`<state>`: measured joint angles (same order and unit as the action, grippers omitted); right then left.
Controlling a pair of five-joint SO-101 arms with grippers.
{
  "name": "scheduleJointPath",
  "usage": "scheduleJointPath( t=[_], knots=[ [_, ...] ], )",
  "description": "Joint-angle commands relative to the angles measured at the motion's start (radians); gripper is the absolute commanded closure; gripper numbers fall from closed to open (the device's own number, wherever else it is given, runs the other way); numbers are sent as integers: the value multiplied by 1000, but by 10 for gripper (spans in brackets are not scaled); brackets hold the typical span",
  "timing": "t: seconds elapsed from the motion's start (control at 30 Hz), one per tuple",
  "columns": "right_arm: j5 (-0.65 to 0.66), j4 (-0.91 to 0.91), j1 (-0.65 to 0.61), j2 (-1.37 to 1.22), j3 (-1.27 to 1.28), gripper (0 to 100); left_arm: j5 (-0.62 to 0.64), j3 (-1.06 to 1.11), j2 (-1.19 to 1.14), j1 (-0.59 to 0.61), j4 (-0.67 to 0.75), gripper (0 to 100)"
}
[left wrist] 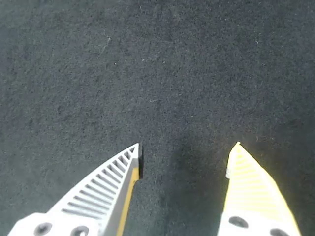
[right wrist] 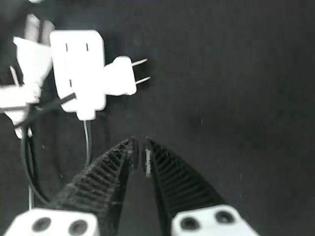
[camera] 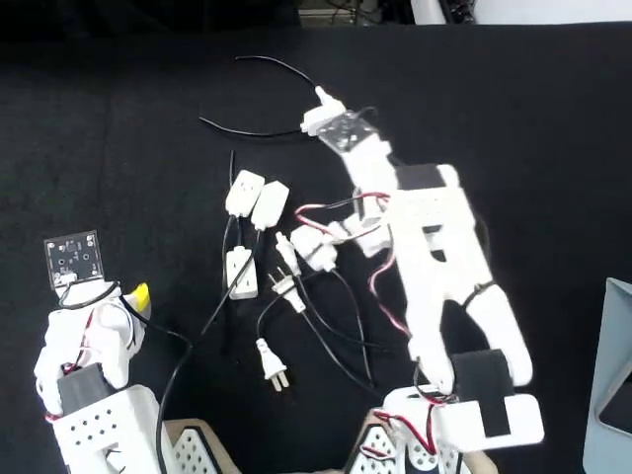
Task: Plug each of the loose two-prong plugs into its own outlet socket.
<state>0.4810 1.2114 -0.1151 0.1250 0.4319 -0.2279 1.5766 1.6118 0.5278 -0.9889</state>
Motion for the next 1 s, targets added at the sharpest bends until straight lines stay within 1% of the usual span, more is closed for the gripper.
scheduleJointPath(
  t=[0.0,0.07,0.17,0.23,0.33,0.4,0.47,0.53,0.63,0.7,0.83,0.97],
  knots=[
    [-5,55,61,91,-12,987,2,-8,9,-8,5,715],
    [12,91,83,145,-10,987,2,-8,9,-8,5,715],
    [72,127,84,222,-5,986,2,-8,9,-8,5,715],
    [81,98,61,252,21,984,2,-8,9,-10,5,715],
    [80,14,-14,257,85,971,2,-8,9,-10,5,715],
    [86,-51,-63,259,139,905,2,-8,9,-10,5,715],
    [147,-106,-86,259,193,828,2,-8,9,-10,5,715],
    [245,-178,-87,259,240,788,2,-8,9,-8,5,715],
    [382,-275,-83,260,315,781,2,-8,9,-8,5,715],
    [445,-316,-83,265,364,780,2,-8,9,-8,5,715],
    [519,-422,-83,265,452,779,2,-8,9,-8,5,715],
    [569,-608,-86,262,547,779,2,-8,9,-8,5,715]
  ],
)
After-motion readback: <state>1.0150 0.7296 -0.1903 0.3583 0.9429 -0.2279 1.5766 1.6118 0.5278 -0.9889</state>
